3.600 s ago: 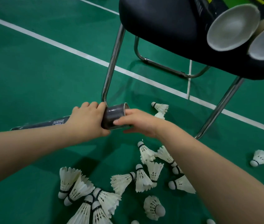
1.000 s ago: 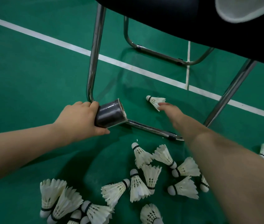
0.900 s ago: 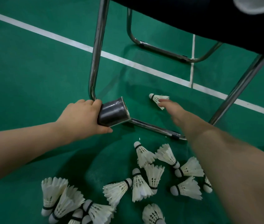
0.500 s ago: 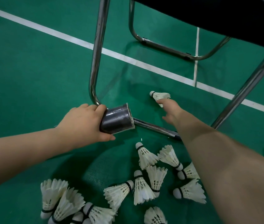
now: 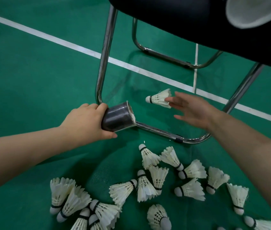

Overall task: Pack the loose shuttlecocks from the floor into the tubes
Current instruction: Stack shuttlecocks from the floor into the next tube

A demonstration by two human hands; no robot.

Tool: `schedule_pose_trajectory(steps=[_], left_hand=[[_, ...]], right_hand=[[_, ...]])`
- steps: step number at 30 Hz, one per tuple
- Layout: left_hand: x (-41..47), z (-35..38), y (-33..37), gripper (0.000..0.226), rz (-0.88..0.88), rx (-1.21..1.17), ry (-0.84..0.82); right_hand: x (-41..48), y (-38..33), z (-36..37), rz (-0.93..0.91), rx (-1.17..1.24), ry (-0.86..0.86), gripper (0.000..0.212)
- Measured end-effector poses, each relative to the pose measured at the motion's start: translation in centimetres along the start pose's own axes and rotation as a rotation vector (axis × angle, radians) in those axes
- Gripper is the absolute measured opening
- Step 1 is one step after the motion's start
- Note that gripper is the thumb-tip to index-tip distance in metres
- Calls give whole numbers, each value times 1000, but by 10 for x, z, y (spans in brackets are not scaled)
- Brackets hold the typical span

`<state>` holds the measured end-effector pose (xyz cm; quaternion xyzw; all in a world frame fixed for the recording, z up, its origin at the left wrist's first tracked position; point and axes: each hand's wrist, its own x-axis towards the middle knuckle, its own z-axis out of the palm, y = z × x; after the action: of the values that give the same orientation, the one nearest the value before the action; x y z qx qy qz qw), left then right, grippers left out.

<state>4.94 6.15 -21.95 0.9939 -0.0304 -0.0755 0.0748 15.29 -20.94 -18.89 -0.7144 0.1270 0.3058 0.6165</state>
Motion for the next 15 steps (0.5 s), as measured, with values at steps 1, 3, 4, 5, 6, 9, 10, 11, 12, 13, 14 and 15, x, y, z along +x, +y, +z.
schedule_pose_trajectory(steps=[1,3,4,5,6,9,10,11,12,13,14,15], left_hand=[[-2,0,1,77,-7,-7,-3],[-9,-3,3,77,-14,-22,-6],[-13,-5,5,76,-17,-28,-7],[-17,-7,8,75,-19,-32,-7],[-22,-10,10,74,-17,-35,-5],[-37,-18,21,75,13,-40,8],[-42,-20,25,74,23,-44,8],[-48,-24,31,73,36,-53,9],[-55,-27,36,72,50,-64,9],[-61,-31,40,71,66,-73,12],[-68,-34,43,69,80,-79,17],[-74,-38,46,68,93,-79,23]], right_hand=[[-15,-5,1,0,-22,-39,31],[-47,-13,8,-2,-76,-125,35],[-63,-17,13,0,-102,-166,39],[-77,-19,18,8,-128,-197,37],[-89,-20,24,23,-149,-223,34],[-118,-17,40,45,-196,-298,45],[-126,-14,46,45,-209,-321,46],[-133,-10,50,40,-222,-343,45],[-140,-7,54,27,-230,-356,41],[-147,-4,56,4,-242,-361,35],[-155,-2,58,-22,-246,-362,29],[-162,0,58,-41,-237,-357,26]])
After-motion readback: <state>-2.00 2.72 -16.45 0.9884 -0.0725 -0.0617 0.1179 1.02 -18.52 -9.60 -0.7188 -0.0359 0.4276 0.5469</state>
